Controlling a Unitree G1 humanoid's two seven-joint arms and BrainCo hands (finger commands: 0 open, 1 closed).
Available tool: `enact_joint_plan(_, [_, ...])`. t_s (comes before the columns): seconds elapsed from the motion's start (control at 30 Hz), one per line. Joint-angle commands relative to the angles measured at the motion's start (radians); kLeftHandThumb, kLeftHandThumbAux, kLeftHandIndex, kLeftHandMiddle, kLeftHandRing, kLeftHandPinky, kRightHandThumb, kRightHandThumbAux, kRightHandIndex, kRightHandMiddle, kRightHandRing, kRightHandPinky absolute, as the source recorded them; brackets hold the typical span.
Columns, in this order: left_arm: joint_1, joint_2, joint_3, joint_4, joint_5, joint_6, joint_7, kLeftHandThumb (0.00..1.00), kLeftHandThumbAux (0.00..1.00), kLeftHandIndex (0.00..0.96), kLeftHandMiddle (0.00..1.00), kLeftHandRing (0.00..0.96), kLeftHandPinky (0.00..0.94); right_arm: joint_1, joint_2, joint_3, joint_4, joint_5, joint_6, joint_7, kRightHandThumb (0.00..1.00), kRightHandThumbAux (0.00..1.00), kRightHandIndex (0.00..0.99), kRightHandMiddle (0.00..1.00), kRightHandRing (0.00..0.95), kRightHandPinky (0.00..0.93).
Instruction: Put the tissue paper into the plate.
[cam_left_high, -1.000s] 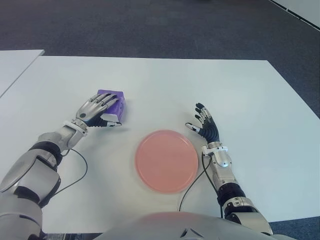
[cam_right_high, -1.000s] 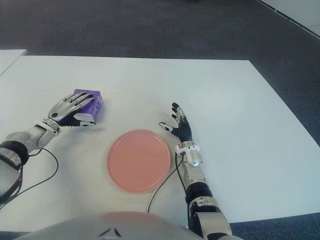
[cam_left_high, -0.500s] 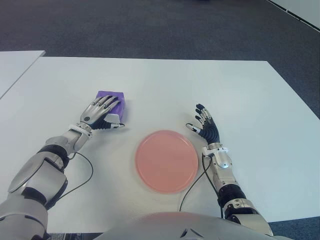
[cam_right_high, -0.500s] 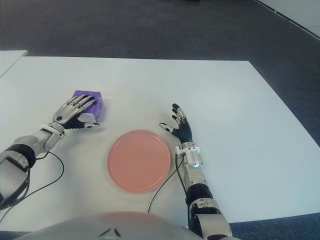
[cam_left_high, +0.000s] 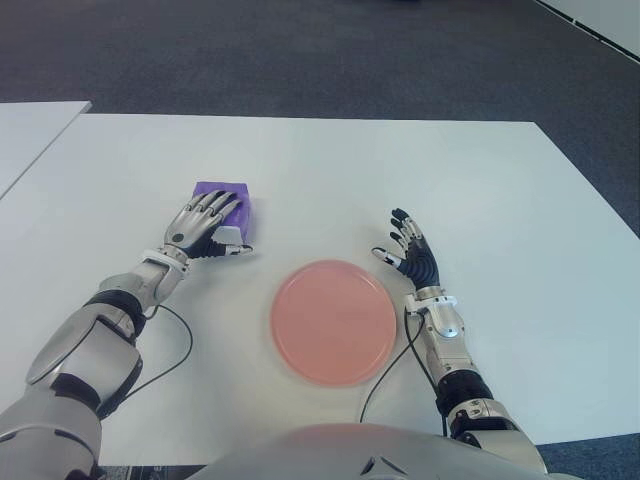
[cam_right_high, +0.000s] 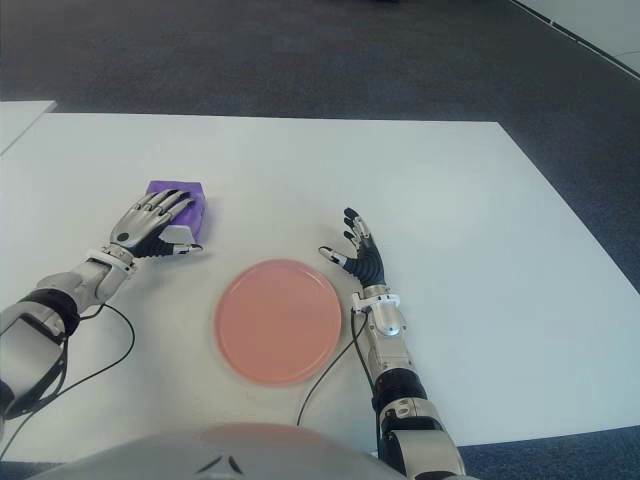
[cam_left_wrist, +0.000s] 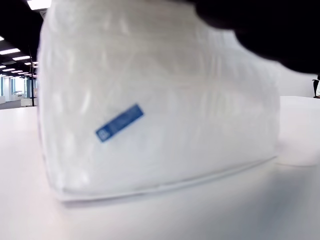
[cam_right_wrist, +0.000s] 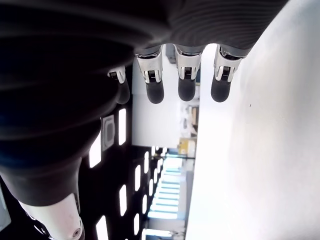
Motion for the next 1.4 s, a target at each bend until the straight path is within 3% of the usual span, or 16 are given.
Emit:
enact_joint_plan(0.03, [0.059, -0.041, -0.04, 0.042, 0.026, 0.022, -0.082, 0.268, 0.158, 0.0, 0.0, 0.0, 0.0, 0.148, -0.004, 0.006, 0.077, -0.012, 0.049, 0.007, 0.0, 0.777, 0.012, 0.0, 0.0, 0.0])
enact_joint_plan(0.2, [0.056, -0.042, -0.054, 0.045, 0.039, 0.049, -0.077, 0.266, 0.142, 0.0, 0.0, 0.0, 0.0, 0.151, -0.008, 0.01, 0.075, -0.015, 0.043, 0.011, 0.0, 0.79, 0.013, 0.0, 0.0, 0.0])
enact_joint_plan(0.53, [0.036, -0.028, -0.135, 0.056, 0.097, 0.173, -0.059, 0.27, 0.158, 0.0, 0.0, 0.0, 0.0, 0.154, -0.014, 0.018, 0.07, -0.021, 0.03, 0.019, 0.0, 0.782, 0.013, 0.0, 0.0, 0.0])
enact_joint_plan(0.8, [0.017, 0.0, -0.226, 0.086, 0.178, 0.281, 0.023, 0.413, 0.26, 0.0, 0.0, 0.0, 0.0, 0.152, -0.017, 0.017, 0.071, -0.009, 0.023, 0.044, 0.0, 0.79, 0.013, 0.0, 0.0, 0.0])
enact_joint_plan(0.93, [0.01, 0.008, -0.277, 0.1, 0.22, 0.319, 0.092, 0.524, 0.391, 0.012, 0.0, 0.0, 0.008, 0.153, -0.018, 0.016, 0.067, -0.007, 0.023, 0.052, 0.0, 0.797, 0.013, 0.0, 0.0, 0.0])
enact_joint_plan(0.97, [0.008, 0.007, -0.288, 0.1, 0.229, 0.328, 0.108, 0.59, 0.428, 0.05, 0.034, 0.06, 0.104, 0.153, -0.019, 0.015, 0.066, -0.007, 0.024, 0.054, 0.0, 0.797, 0.013, 0.0, 0.0, 0.0])
enact_joint_plan(1.0, [0.006, 0.007, -0.302, 0.1, 0.242, 0.341, 0.128, 0.614, 0.441, 0.064, 0.046, 0.082, 0.138, 0.154, -0.02, 0.015, 0.064, -0.006, 0.025, 0.057, 0.0, 0.796, 0.013, 0.0, 0.0, 0.0])
enact_joint_plan(1.1, [0.003, 0.005, -0.33, 0.102, 0.261, 0.37, 0.168, 0.815, 0.495, 0.19, 0.193, 0.318, 0.388, 0.154, -0.023, 0.015, 0.061, -0.005, 0.025, 0.064, 0.0, 0.793, 0.013, 0.0, 0.0, 0.0])
enact_joint_plan(1.23, [0.004, 0.006, -0.366, 0.105, 0.285, 0.413, 0.255, 0.947, 0.619, 0.33, 0.315, 0.393, 0.46, 0.157, -0.026, 0.015, 0.052, -0.002, 0.026, 0.074, 0.0, 0.789, 0.012, 0.0, 0.0, 0.0])
enact_joint_plan(1.4, [0.004, 0.006, -0.375, 0.109, 0.275, 0.432, 0.284, 0.991, 0.671, 0.411, 0.355, 0.397, 0.466, 0.159, -0.03, 0.015, 0.044, -0.002, 0.026, 0.084, 0.0, 0.783, 0.012, 0.0, 0.0, 0.0])
